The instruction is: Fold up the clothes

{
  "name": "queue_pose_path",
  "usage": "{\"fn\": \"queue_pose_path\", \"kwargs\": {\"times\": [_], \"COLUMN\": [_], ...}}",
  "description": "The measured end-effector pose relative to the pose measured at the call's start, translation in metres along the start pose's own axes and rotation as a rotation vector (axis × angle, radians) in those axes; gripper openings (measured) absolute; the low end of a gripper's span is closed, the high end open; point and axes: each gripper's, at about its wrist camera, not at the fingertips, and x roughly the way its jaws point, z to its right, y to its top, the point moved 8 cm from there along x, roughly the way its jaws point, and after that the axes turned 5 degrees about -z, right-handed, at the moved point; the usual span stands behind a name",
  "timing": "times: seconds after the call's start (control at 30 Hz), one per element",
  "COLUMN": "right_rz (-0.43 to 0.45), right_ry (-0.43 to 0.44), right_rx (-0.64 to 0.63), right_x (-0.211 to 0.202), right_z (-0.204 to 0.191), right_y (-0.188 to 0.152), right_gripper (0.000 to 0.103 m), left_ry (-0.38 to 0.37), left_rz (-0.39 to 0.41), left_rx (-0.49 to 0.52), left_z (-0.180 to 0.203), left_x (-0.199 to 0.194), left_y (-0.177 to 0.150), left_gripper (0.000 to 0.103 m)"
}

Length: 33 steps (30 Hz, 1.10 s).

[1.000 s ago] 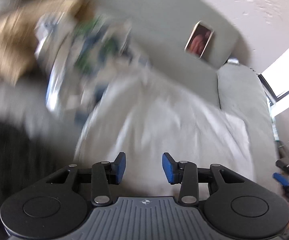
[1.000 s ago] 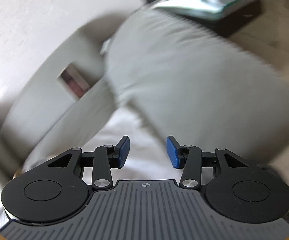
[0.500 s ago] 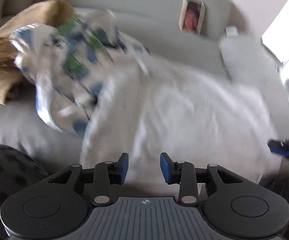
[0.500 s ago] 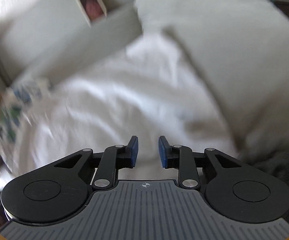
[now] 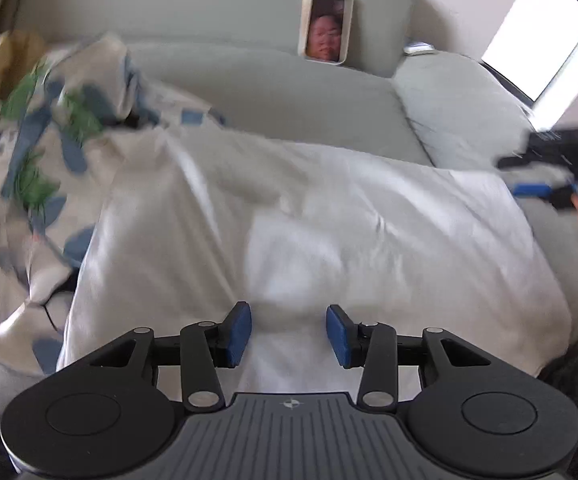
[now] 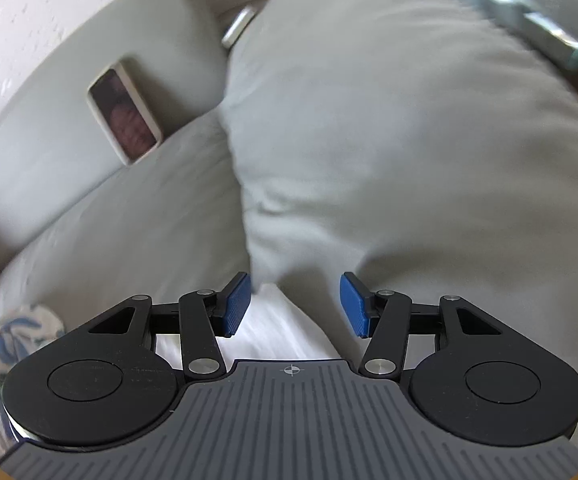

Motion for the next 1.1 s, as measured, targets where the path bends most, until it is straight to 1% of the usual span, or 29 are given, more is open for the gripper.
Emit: {"fn": "queue_pose_path", "kwargs": {"times": [0.03,0.07,0.1,0.13,0.17,0.23,0.33,0.4,0.43,0.47,0.5,0.53,0.57,0.6,0.63,0.7,0.77,0.83,0.87,0.9,0.97,1.03,1.1], "right_rz": [-0.039,-0.060,-0.079,-0.075,-0.058,-0.009,0.018,0.014,0.012,0.032,0.068,0.102,0.130,0.153,0.147,0.091,0.028,-0.030,-0.047,-0.060,-0.077,-0.082,-0.075], "right_ry": [0.022,0.041,0.057,0.056,0.049,0.030,-0.028,-0.063,-0.085,-0.128,-0.176,-0.215,-0.196,-0.174,-0.131,-0.042,0.061,0.159,0.193,0.202,0.216,0.234,0.233], "right_rx": [-0.012,-0.008,-0.003,0.006,0.022,0.050,0.067,0.075,0.076,0.064,0.044,0.023,-0.004,-0.030,-0.043,-0.048,-0.050,-0.053,-0.061,-0.076,-0.107,-0.177,-0.244], "right_x": [0.011,0.019,0.027,0.031,0.032,0.031,0.033,0.028,0.023,0.013,-0.003,-0.020,-0.037,-0.053,-0.065,-0.077,-0.074,-0.068,-0.063,-0.057,-0.045,-0.036,-0.022], "right_z": [-0.002,-0.002,-0.003,-0.002,0.001,0.007,0.011,0.006,0.002,-0.003,-0.009,-0.015,-0.023,-0.032,-0.041,-0.059,-0.084,-0.112,-0.127,-0.142,-0.173,-0.202,-0.227], "right_y": [0.001,0.000,-0.001,-0.001,-0.001,-0.001,-0.008,-0.010,-0.010,-0.010,-0.013,-0.015,-0.022,-0.030,-0.043,-0.071,-0.094,-0.113,-0.116,-0.118,-0.122,-0.122,-0.117], "right_gripper": [0.055,0.052,0.035,0.018,0.006,0.005,0.004,0.008,0.011,0.029,0.048,0.057,0.063,0.065,0.066,0.066,0.066,0.066,0.063,0.061,0.059,0.059,0.059], "left_ry": [-0.003,-0.018,-0.028,-0.035,-0.034,-0.024,-0.001,0.010,0.018,0.027,0.014,-0.006,-0.027,-0.032,-0.031,-0.017,-0.008,-0.011,-0.020,-0.031,-0.025,-0.037,-0.095], "left_rz": [-0.003,-0.007,-0.009,-0.011,-0.010,-0.006,0.001,0.003,0.009,0.017,0.037,0.060,0.090,0.120,0.150,0.176,0.174,0.165,0.171,0.180,0.203,0.208,0.204], "left_rx": [0.008,0.001,-0.010,-0.020,-0.019,-0.003,0.022,0.017,-0.009,-0.042,-0.090,-0.145,-0.200,-0.251,-0.300,-0.352,-0.388,-0.472,-0.505,-0.535,-0.527,-0.518,-0.552], "left_z": [0.000,-0.001,-0.003,-0.005,-0.006,-0.004,-0.001,-0.003,-0.007,-0.012,-0.021,-0.031,-0.044,-0.059,-0.075,-0.101,-0.122,-0.139,-0.144,-0.147,-0.148,-0.153,-0.161], "left_x": [0.000,0.000,0.002,0.004,0.005,0.006,0.004,-0.001,-0.008,-0.017,-0.028,-0.040,-0.053,-0.064,-0.074,-0.080,-0.076,-0.064,-0.059,-0.053,-0.041,-0.028,-0.015], "left_y": [0.000,0.001,0.002,0.003,0.003,0.002,0.001,0.002,0.002,0.003,0.006,0.008,0.016,0.021,0.026,0.039,0.053,0.069,0.076,0.083,0.093,0.097,0.099], "left_gripper": [0.040,0.041,0.041,0.041,0.041,0.041,0.042,0.043,0.043,0.043,0.046,0.050,0.051,0.053,0.053,0.053,0.052,0.051,0.051,0.051,0.051,0.050,0.049]}}
